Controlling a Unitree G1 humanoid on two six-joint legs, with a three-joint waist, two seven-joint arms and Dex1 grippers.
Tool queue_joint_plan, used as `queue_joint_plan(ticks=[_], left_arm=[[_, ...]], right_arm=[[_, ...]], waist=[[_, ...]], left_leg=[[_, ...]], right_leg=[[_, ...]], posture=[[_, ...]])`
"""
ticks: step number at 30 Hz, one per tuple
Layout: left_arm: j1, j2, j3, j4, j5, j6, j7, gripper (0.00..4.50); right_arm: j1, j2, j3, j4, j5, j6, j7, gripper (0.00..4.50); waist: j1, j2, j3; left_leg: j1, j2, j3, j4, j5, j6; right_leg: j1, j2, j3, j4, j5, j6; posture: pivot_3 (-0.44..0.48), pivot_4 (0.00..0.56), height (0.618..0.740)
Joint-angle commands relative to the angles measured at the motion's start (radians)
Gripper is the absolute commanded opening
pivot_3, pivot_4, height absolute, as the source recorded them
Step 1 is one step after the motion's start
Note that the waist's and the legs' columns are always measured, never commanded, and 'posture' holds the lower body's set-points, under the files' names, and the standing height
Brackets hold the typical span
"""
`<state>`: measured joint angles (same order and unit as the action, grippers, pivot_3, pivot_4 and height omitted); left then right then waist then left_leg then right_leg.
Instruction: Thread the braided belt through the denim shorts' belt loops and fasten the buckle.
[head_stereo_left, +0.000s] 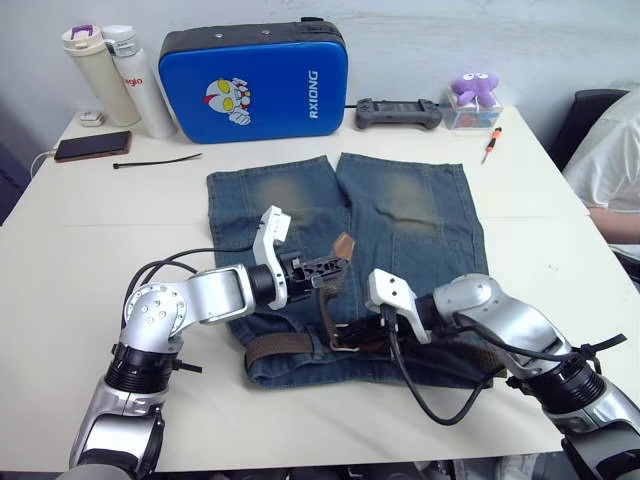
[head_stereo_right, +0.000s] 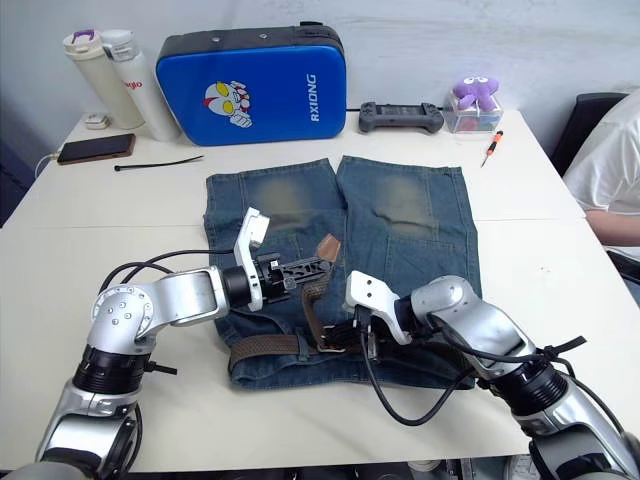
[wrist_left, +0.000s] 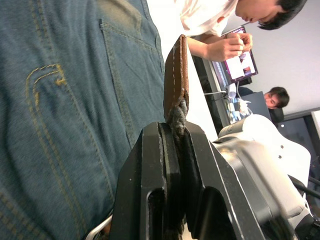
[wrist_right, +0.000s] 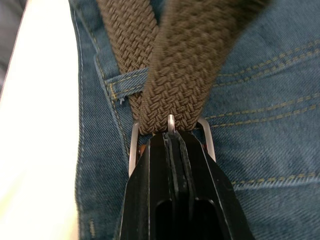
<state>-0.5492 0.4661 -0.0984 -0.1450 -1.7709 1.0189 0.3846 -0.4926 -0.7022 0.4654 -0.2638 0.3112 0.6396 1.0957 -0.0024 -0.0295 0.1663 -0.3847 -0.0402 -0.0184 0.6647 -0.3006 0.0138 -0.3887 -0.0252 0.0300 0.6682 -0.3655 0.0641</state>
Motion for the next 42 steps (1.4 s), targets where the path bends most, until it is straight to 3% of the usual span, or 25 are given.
queue_joint_plan(ticks=[1, 7, 18, 26, 32, 35, 42], left_arm=[[-0.049, -0.033, 0.009, 0.005, 0.027, 0.004, -0.053, 0.00], [-0.130, -0.080, -0.003, 0.083, 0.114, 0.052, -0.135, 0.00], [-0.389, -0.221, -0.062, 0.377, 0.491, 0.105, -0.487, 0.00], [-0.526, -0.368, -0.141, 0.537, 0.859, 0.022, -0.626, 0.00], [-0.554, -0.449, -0.159, 0.588, 1.047, -0.019, -0.709, 0.00], [-0.551, -0.480, -0.132, 0.598, 1.094, -0.010, -0.728, 0.00], [-0.523, -0.489, -0.151, 0.566, 1.213, 0.005, -0.774, 0.00]], right_arm=[[0.078, -0.014, 0.136, 0.062, -0.141, 0.028, -0.048, 0.07], [0.087, -0.004, 0.177, 0.038, -0.201, 0.055, -0.071, 0.07], [0.115, 0.020, 0.196, 0.051, -0.280, -0.030, -0.078, 0.07], [0.164, 0.050, 0.200, 0.102, -0.325, -0.091, -0.107, 0.07], [0.202, 0.085, 0.206, 0.191, -0.370, -0.183, -0.125, 0.07], [0.208, 0.096, 0.203, 0.225, -0.382, -0.220, -0.124, 0.07], [0.201, 0.109, 0.195, 0.273, -0.406, -0.268, -0.109, 0.07]], waist=[[0.000, 0.000, -0.001], [-0.003, -0.002, -0.003], [-0.003, -0.003, -0.004], [-0.006, -0.005, -0.008], [-0.019, -0.007, -0.012], [-0.025, -0.007, -0.012], [-0.026, -0.004, -0.017]], left_leg=[[0.001, 0.000, 0.000, 0.000, 0.000, 0.000], [0.033, 0.000, -0.001, -0.016, -0.002, -0.001], [0.033, 0.000, -0.001, -0.017, -0.001, -0.003], [0.034, 0.001, -0.001, -0.018, -0.002, -0.006], [0.036, 0.001, -0.001, -0.018, -0.006, -0.013], [0.048, 0.002, -0.001, -0.022, -0.007, -0.013], [0.053, 0.002, -0.002, -0.035, -0.007, -0.012]], right_leg=[[0.002, 0.000, 0.000, -0.001, 0.000, 0.000], [0.033, 0.000, 0.000, -0.014, 0.000, -0.001], [0.032, 0.000, -0.001, -0.014, 0.000, -0.001], [0.033, 0.000, -0.001, -0.015, 0.000, -0.001], [0.035, 0.000, -0.001, -0.015, 0.000, -0.001], [0.047, 0.001, -0.001, -0.019, 0.000, 0.000], [0.057, 0.000, -0.002, -0.031, 0.001, -0.001]], posture=[[0.000, 0.150, 0.740], [0.000, 0.150, 0.740], [0.000, 0.150, 0.740], [0.000, 0.150, 0.740], [0.000, 0.150, 0.740], [0.000, 0.150, 0.740], [0.000, 0.150, 0.740]])
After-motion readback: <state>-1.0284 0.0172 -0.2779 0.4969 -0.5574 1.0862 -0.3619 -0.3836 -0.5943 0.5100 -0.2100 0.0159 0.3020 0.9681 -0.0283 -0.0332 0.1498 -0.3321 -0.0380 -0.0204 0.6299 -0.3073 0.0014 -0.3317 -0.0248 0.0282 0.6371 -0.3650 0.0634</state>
